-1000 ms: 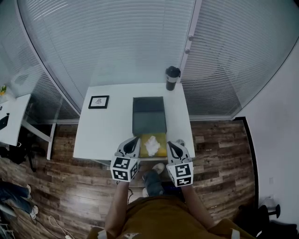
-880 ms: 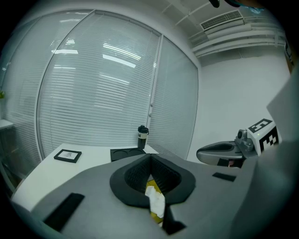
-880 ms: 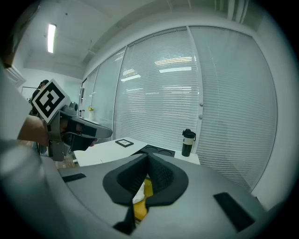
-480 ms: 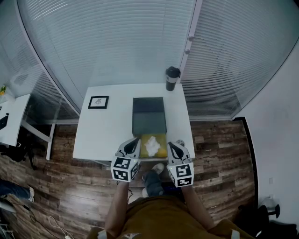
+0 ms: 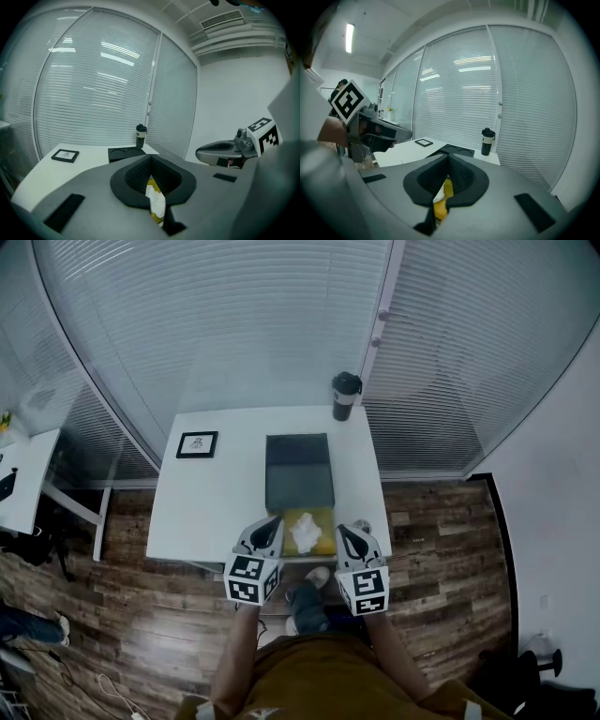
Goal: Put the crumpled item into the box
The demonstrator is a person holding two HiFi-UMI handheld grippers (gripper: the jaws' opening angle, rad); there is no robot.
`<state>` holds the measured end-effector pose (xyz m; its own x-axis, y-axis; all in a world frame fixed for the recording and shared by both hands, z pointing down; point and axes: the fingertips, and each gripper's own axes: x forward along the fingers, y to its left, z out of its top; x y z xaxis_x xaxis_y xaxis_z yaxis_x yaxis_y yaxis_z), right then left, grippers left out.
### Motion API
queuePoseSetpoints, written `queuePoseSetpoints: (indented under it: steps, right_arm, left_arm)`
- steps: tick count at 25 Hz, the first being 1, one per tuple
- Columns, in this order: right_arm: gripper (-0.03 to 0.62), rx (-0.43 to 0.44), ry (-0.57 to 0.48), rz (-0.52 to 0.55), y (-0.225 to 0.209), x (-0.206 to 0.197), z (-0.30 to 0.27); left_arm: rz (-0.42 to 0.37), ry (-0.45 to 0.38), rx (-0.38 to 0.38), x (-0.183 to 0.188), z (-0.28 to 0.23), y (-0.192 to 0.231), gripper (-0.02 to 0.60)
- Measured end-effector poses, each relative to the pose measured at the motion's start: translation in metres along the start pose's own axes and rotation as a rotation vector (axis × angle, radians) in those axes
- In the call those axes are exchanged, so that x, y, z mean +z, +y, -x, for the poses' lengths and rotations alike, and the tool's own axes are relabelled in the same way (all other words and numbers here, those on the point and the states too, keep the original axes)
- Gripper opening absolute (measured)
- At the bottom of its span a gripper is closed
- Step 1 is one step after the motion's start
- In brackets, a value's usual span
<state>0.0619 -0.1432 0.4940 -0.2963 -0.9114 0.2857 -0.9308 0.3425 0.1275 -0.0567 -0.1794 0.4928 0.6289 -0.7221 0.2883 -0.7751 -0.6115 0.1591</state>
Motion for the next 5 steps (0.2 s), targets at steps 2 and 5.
queuePoseSetpoints:
  steps: [2, 5]
  right_arm:
    - [0.011, 0.001, 0.0, 0.001, 0.0002, 0.0011, -0.0005]
    - [0.011, 0.001, -0.003, 0.002, -0.0003, 0.0035, -0.0009]
  left_arm:
    - [0.002, 0.002, 0.0, -0.0003, -0.0003, 0.0006, 0.023]
    - [0.004, 0.004, -0.002, 0.0003, -0.001, 0.0003, 0.023]
